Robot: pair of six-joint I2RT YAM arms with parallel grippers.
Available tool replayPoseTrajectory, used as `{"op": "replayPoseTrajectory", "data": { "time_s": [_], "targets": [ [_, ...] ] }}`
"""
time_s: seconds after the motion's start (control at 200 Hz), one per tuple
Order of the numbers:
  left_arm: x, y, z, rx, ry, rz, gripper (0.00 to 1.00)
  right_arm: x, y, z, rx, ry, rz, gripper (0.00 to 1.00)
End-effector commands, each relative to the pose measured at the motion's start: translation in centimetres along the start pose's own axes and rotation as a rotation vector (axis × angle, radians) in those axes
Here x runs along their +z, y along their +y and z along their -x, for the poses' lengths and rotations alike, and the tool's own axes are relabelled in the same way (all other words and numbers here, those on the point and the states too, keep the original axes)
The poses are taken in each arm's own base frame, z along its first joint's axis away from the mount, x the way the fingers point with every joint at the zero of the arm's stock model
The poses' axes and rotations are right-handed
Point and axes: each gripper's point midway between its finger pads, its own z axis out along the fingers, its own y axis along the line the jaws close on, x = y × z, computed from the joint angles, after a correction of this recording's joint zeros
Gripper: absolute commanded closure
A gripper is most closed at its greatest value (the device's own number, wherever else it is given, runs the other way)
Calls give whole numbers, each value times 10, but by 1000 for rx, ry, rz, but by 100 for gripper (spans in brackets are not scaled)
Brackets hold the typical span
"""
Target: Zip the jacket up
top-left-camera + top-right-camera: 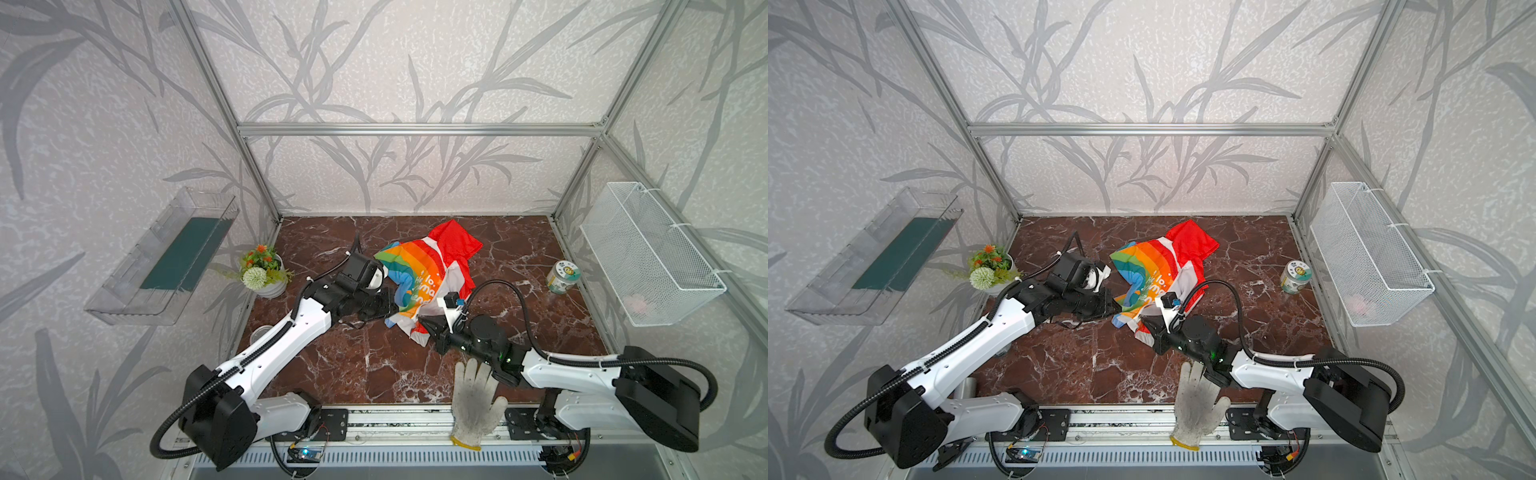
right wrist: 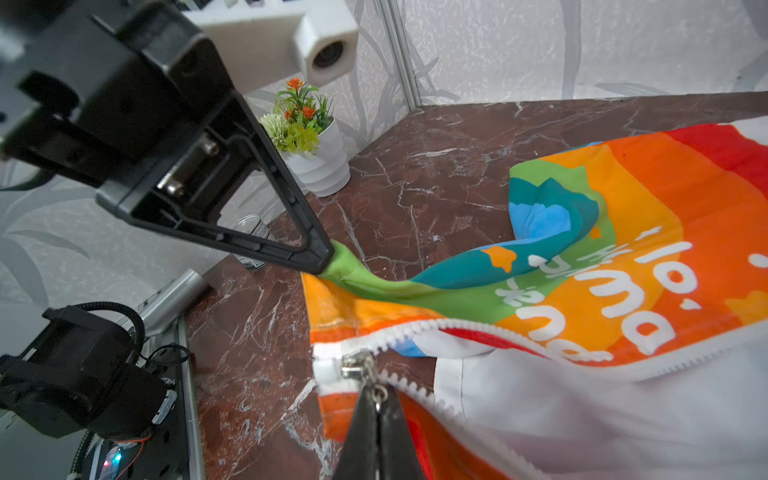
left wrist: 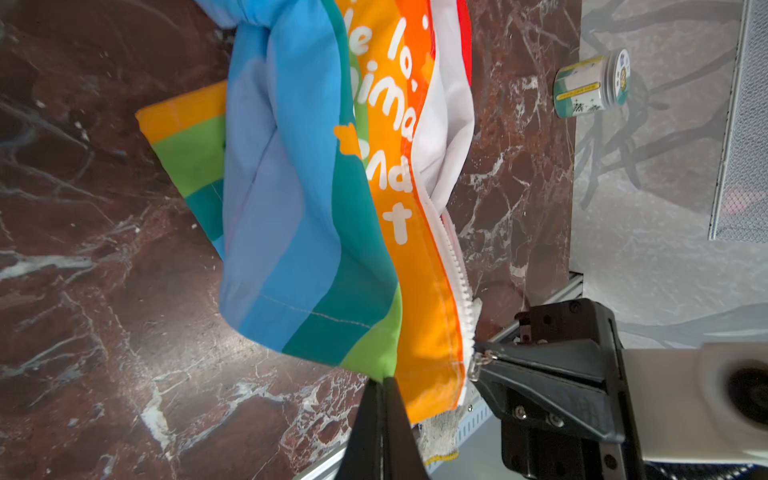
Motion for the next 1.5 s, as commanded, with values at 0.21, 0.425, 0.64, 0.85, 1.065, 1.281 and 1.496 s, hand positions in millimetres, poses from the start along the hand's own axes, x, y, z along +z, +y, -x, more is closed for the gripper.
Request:
{"op": "replayPoseTrajectory", "data": {
  "time_s": [0.21, 0.425, 0.64, 0.85, 1.065, 1.281, 1.496],
  "targets": [
    [-2, 8, 0, -19, -13, -59, 100, 17, 22, -11, 15, 166, 101, 100],
    [-10, 11, -14, -70, -42, -100, 61, 39, 26, -15, 34, 172, 135, 100],
    [-9, 2, -24, -155, -50, -216, 54, 48, 30, -15, 46, 161, 164, 100],
    [1, 0, -28, -197, -28, -277, 54, 43, 30, -14, 47, 160, 169, 100],
    [8, -6, -22, -213, -30, -325, 54, 40, 29, -10, 53, 151, 174, 100],
    [18, 2, -20, -219, -30, -300, 54, 35, 28, -7, 52, 148, 174, 100],
    [22, 0, -16, -228, -34, -317, 58, 34, 27, -5, 50, 149, 171, 100]
  ]
}}
